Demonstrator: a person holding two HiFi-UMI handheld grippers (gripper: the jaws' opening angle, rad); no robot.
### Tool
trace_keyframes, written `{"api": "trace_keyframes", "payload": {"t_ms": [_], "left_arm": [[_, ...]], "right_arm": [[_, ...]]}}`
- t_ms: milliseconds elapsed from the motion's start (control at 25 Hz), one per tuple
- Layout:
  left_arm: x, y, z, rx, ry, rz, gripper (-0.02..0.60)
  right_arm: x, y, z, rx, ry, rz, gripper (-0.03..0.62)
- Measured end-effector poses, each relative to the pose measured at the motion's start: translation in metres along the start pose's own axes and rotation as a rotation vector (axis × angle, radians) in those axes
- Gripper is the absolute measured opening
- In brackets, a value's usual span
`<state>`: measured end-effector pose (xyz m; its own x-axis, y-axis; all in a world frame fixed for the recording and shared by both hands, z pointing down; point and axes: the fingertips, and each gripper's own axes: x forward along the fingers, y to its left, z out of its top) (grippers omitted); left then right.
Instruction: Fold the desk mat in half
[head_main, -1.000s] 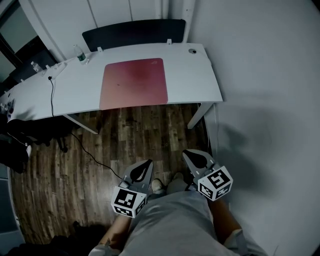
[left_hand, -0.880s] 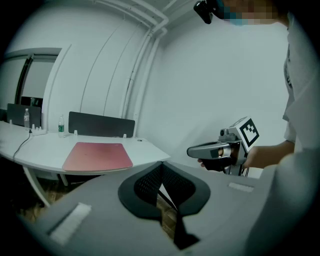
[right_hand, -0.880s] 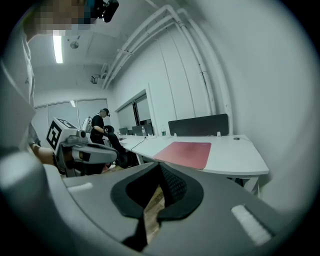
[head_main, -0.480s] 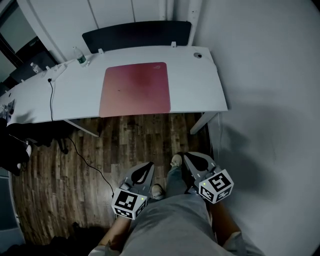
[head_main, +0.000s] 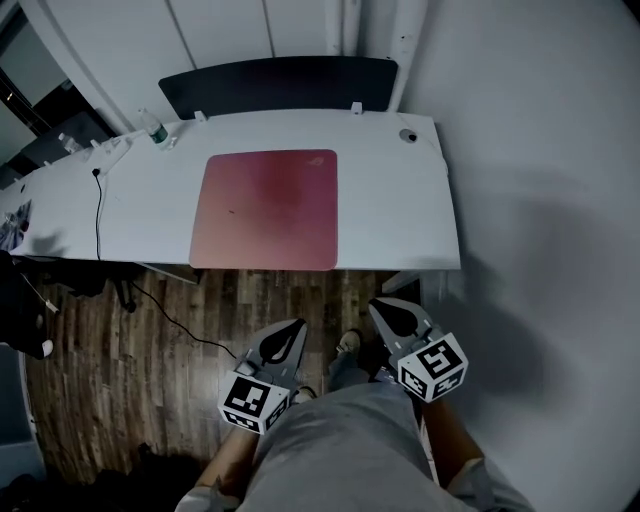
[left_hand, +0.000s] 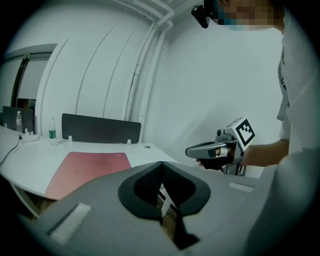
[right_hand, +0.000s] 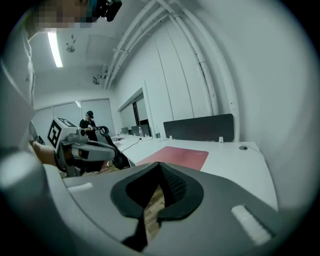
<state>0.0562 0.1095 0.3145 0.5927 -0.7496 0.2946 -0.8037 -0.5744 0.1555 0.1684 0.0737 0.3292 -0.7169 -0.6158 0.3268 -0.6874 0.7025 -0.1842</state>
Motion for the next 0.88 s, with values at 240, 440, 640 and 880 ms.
{"api": "trace_keyframes", "payload": {"t_ms": [240,440,640,880], "left_arm": [[0.04,0.013,0.016,-0.014,0.021,0.042,0.018],[0.065,0.017,0.028,0.009,0.032,0.074,0.018],[0.087,0.017,0.022,0.047,0.076,0.073,0.018],[0.101,0.033,0.014,0.041,0.112,0.061,0.018]], "right_arm": [[0.018,-0.04,0.014,0.01,0.021,0.055,0.006],[0.024,-0.066,0.027,-0.011,0.013,0.081,0.006],[0.027,-0.087,0.019,0.011,0.031,0.075,0.006],[0.044,-0.097,0.014,0.048,0.032,0.077,0.008]]}}
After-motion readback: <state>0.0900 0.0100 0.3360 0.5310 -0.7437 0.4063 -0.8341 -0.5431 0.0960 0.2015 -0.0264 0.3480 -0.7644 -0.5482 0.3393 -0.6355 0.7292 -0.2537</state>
